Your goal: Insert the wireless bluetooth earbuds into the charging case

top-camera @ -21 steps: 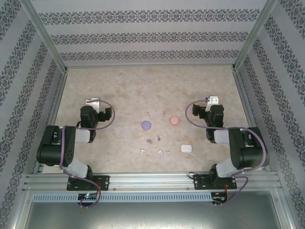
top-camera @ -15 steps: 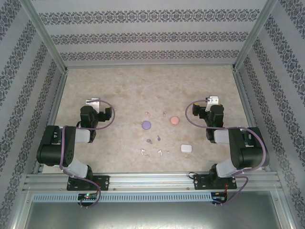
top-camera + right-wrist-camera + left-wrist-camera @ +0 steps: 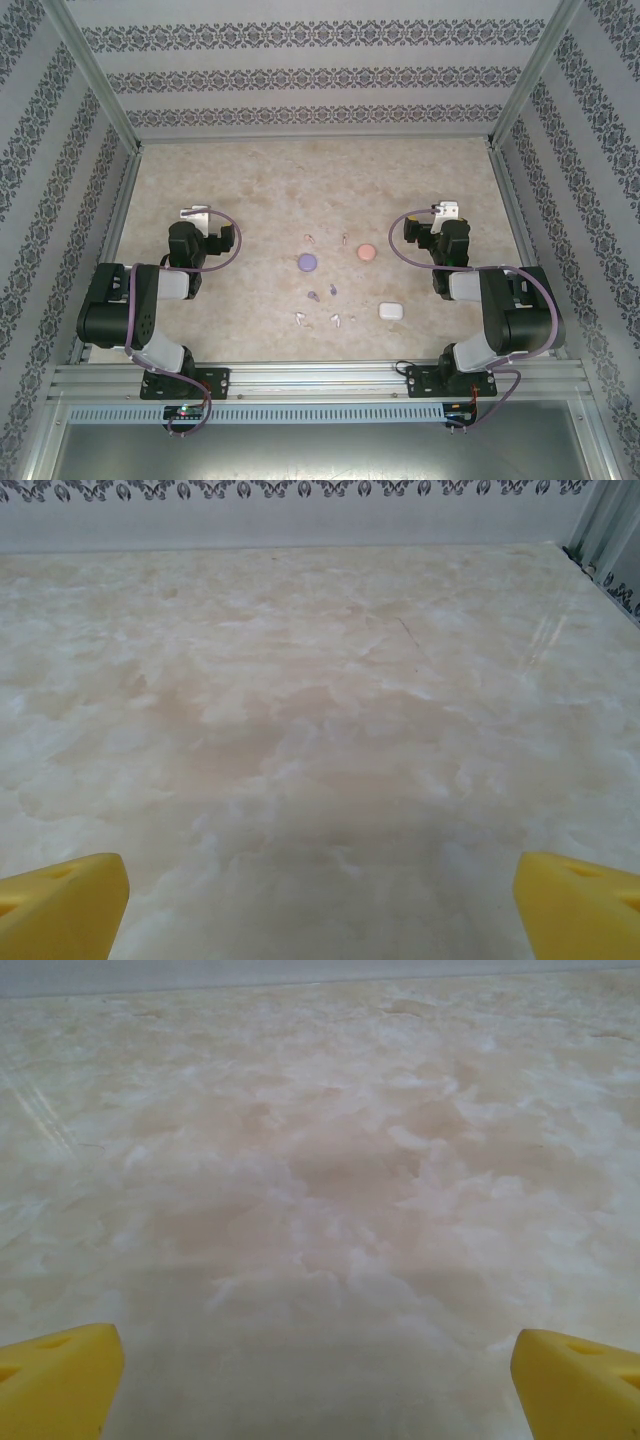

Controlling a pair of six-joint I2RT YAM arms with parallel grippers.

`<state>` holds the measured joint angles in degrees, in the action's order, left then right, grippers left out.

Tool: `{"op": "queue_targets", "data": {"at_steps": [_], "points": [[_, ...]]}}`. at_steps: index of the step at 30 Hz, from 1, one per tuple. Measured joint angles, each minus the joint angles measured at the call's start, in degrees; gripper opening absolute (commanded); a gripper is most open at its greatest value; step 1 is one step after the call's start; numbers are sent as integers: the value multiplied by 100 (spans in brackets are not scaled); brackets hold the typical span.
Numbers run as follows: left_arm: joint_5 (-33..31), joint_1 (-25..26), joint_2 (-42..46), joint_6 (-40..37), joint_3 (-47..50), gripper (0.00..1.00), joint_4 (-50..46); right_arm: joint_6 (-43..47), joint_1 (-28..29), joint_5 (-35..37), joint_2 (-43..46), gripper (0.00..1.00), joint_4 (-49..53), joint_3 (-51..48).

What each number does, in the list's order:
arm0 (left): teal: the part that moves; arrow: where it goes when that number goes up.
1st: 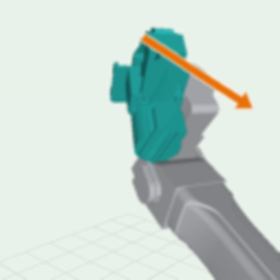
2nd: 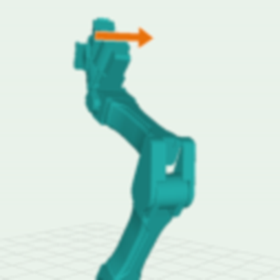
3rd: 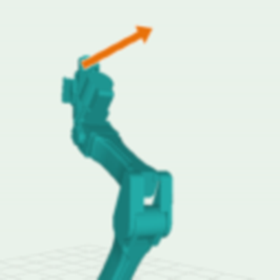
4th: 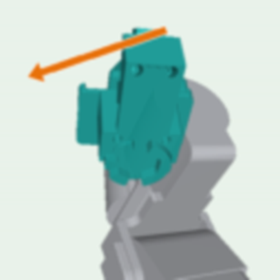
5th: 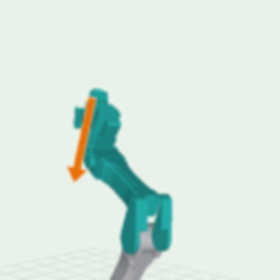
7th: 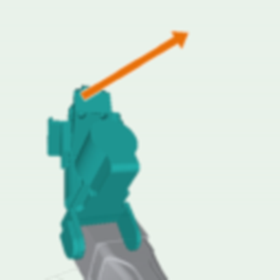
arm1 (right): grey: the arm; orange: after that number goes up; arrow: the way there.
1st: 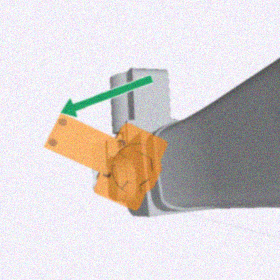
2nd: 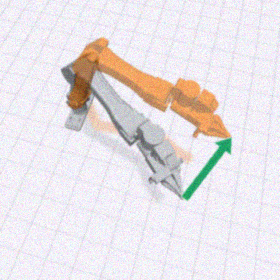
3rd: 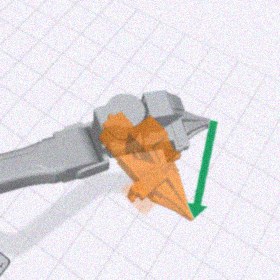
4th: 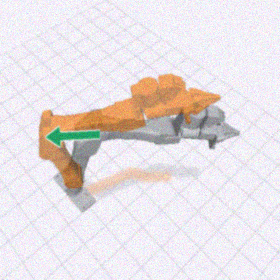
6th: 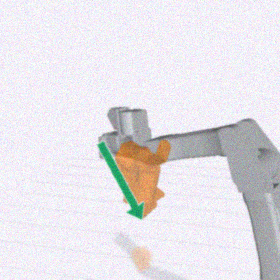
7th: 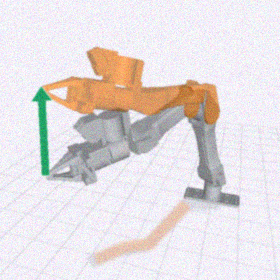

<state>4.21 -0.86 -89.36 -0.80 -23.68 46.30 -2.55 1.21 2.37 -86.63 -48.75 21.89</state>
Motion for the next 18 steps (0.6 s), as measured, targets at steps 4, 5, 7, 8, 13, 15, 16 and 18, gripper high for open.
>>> {"op": "queue_targets", "data": {"at_steps": [4,5,7,8,13,15,16,18], "points": [[-177,0,212,68,-136,100,-511,-4,2,55,219,98,184,0],[-238,0,321,85,-181,100,-664,-9,4,111,354,98,267,0],[-404,0,671,85,-306,100,-1091,-57,4,256,748,98,590,24],[-479,2,839,83,-361,100,-1268,-111,4,310,946,98,817,79],[-780,15,1676,90,-1067,99,-2852,-1154,-9,509,1628,98,2218,793],[-813,22,1902,177,-1443,100,-3501,-1606,-94,376,1853,98,2551,935],[-835,39,2026,275,-1615,100,-3825,-1790,-151,262,1958,98,2739,990],[-835,74,2284,522,-1847,100,-4365,-2033,-188,72,2052,98,3213,1158]]}}
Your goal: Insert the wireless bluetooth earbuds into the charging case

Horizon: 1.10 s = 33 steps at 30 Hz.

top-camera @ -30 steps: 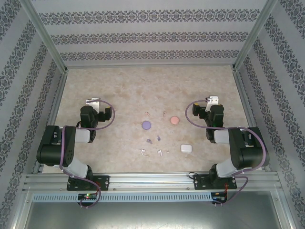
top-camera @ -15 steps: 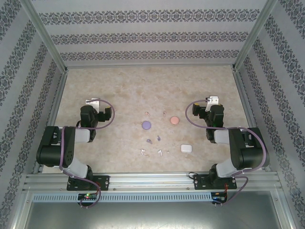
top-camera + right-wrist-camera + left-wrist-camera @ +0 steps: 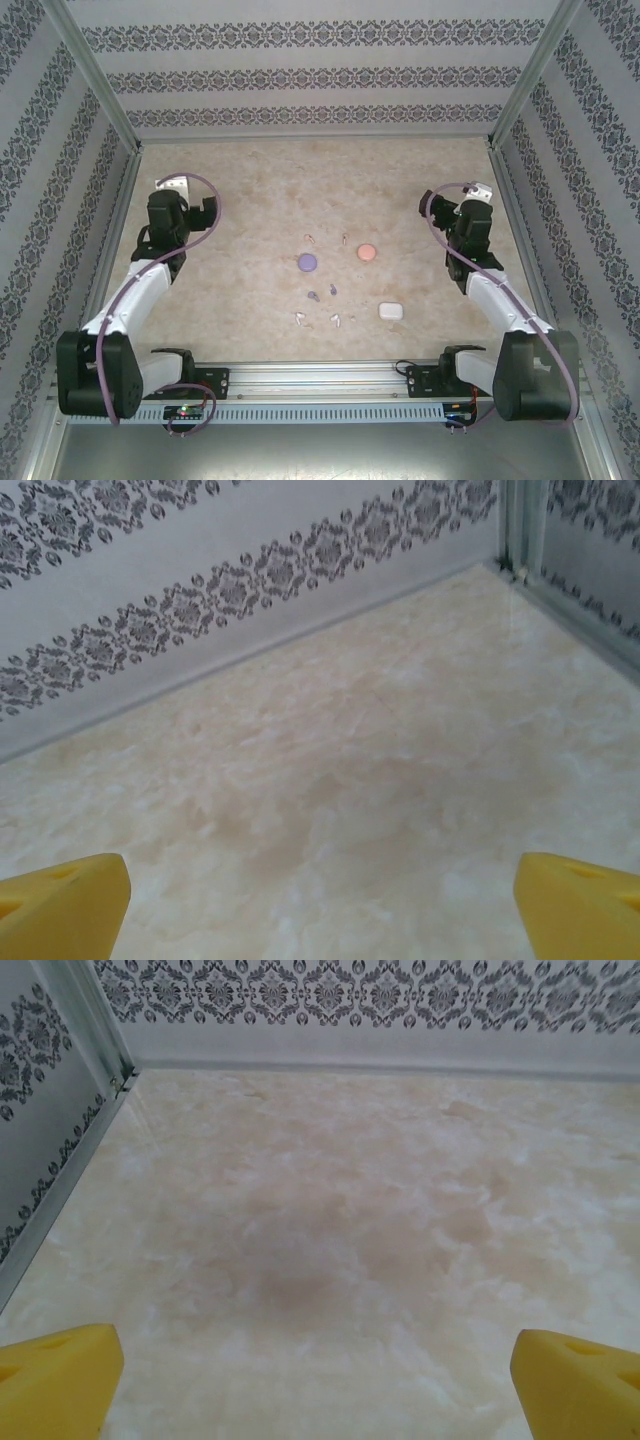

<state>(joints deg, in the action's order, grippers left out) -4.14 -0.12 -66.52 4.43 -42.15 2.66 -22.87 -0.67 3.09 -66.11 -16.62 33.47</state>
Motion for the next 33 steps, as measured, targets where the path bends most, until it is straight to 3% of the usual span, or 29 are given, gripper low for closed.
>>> {"op": "queue_targets", "data": {"at_steps": [5,14,22,33], "points": [[210,68,507,955,-254,100,-1102,-302,212,-452,4,98,1574,643],[911,354,446,2393,-468,100,-2153,-896,1954,-35,544,93,4266,1012],[1163,907,-396,2758,-1012,100,-2544,-1864,3276,199,664,90,5399,654],[1121,1613,-822,2752,-1335,100,-2647,-2752,3956,433,136,90,5971,232]]}}
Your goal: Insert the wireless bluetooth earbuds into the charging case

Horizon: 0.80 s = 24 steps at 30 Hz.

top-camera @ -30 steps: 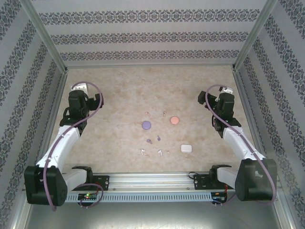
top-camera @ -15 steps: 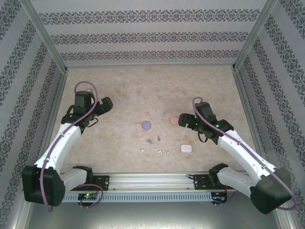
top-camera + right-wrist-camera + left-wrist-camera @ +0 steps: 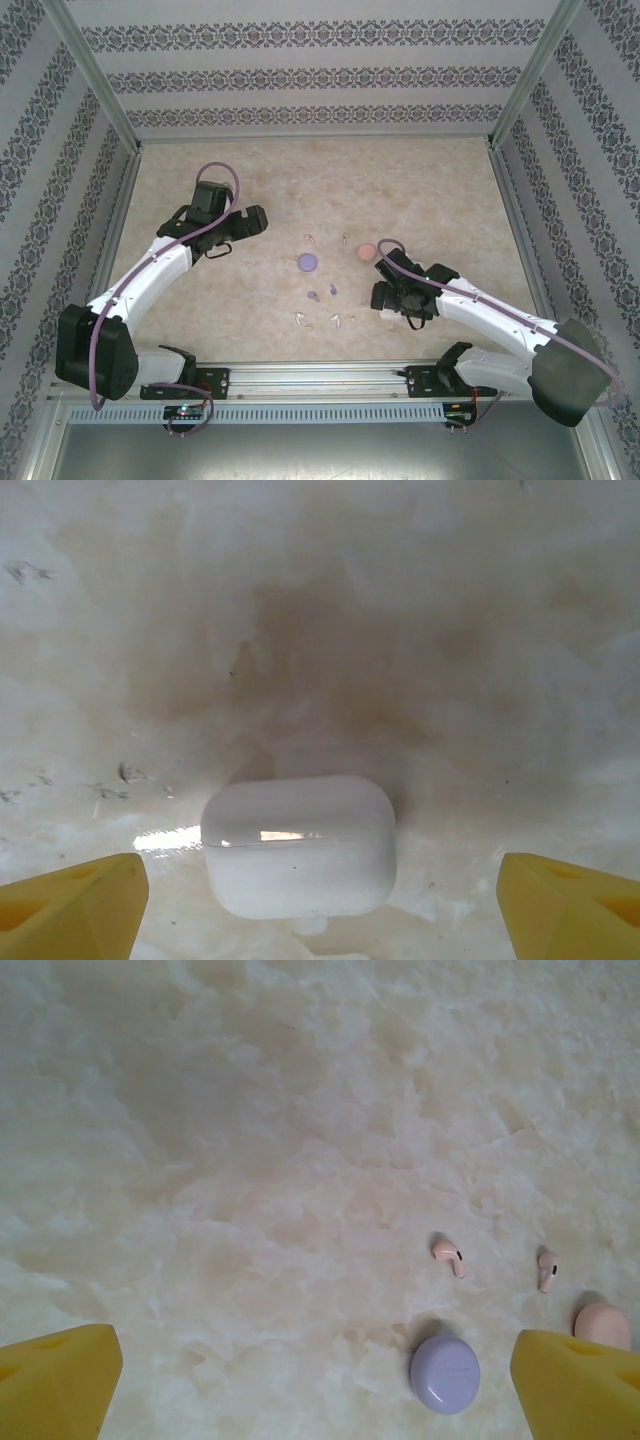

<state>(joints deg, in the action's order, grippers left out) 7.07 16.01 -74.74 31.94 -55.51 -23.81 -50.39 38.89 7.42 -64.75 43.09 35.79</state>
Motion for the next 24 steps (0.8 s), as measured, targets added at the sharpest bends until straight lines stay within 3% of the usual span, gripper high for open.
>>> {"op": "queue_targets", "data": {"at_steps": [6,15,24], "points": [[-111,146,11,0,-28,100,-15,-173,39,20,-444,89,-177,-4],[-129,205,11,0,-28,100,-24,-201,111,31,-1154,79,-494,-4],[-107,208,11,0,-28,100,-24,-184,140,28,-1316,67,-697,4]]}}
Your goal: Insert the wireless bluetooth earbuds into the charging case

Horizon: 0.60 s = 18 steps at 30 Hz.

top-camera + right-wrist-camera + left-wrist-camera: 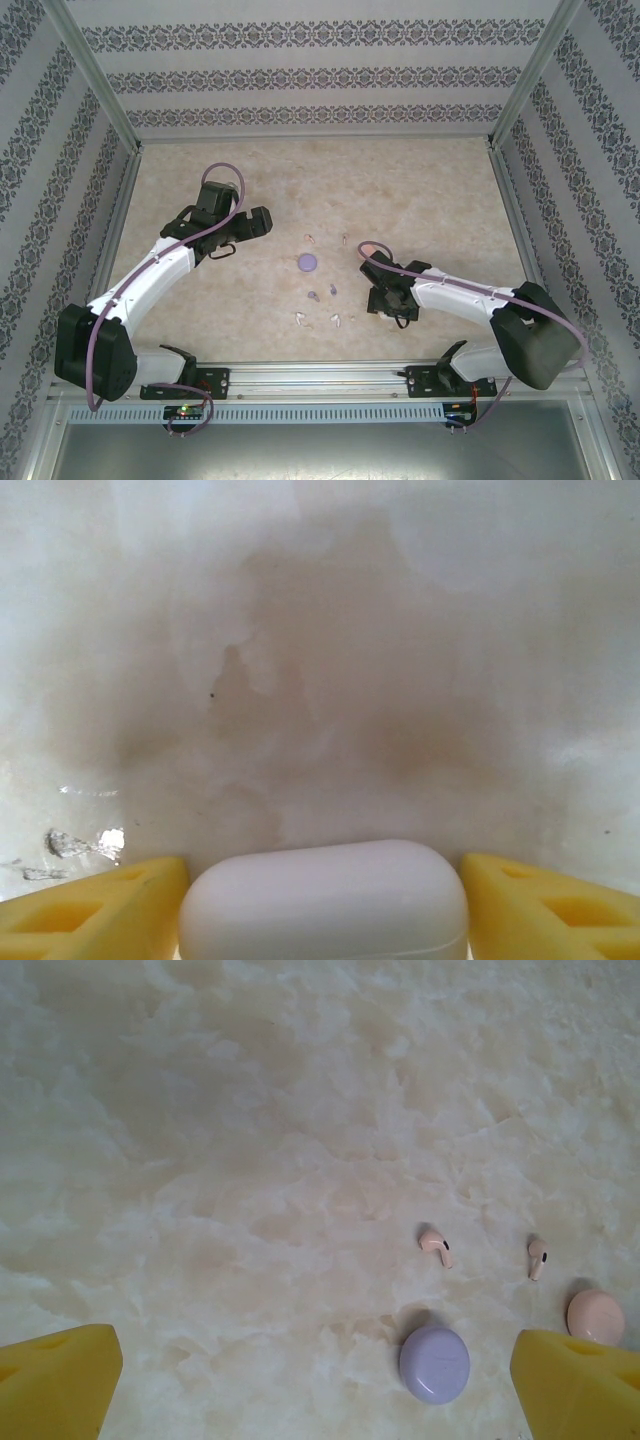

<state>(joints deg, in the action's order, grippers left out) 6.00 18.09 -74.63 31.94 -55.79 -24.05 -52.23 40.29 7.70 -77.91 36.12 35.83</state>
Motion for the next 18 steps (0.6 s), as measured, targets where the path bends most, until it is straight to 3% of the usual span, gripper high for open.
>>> {"op": "queue_targets", "data": {"at_steps": [8,18], "points": [[-66,33,11,186,0,100,-87,98,11,-11,-15,46,9,52],[-201,35,433,693,424,100,111,109,9,-153,608,45,-168,46]]}}
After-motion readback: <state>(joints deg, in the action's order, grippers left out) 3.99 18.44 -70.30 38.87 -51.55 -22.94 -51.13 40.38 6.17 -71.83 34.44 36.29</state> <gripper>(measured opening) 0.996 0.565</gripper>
